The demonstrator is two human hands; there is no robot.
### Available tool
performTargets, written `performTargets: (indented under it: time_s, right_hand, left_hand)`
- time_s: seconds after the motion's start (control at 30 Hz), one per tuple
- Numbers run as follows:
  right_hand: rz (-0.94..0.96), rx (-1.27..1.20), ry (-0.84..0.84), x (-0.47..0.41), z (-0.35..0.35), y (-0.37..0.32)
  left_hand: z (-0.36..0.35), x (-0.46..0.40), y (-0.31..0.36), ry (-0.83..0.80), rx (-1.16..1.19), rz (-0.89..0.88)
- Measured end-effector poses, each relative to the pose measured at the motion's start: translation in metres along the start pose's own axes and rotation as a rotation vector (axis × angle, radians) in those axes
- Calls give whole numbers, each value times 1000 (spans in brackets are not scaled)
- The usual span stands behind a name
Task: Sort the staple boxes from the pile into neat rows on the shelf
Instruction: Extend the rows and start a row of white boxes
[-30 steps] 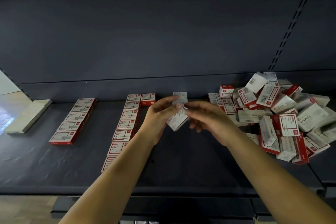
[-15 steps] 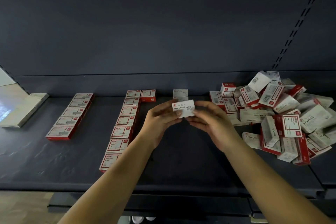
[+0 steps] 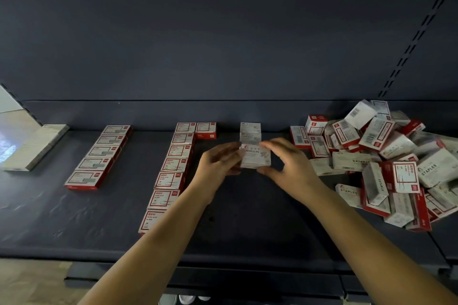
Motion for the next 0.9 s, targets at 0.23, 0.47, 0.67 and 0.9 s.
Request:
performTargets:
  time_s: [0.23, 0.47, 0.67, 0.9]
  right_hand:
    - [-136, 75, -197, 5, -34, 22]
    - [-132, 89, -113, -4, -42, 27]
    - [-166, 150, -76, -13, -45, 30]
    - [-144, 175, -35, -15, -46, 34]
  left_hand:
    - [16, -10, -16, 52, -1049, -245]
    - [3, -15, -15, -14, -1156, -358]
    - [1, -22, -16, -29, -1165, -370]
    - [0, -29, -18, -31, -1184, -353]
Point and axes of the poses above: each hand's wrist, its own x-axis away from the middle knuckle, its own z-axis out of the back of the hand, y = z × x, the point moved 5 cm from there along -x, towards the middle knuckle, and after that the axes turned 1 degree about y, right-handed, at the moved point
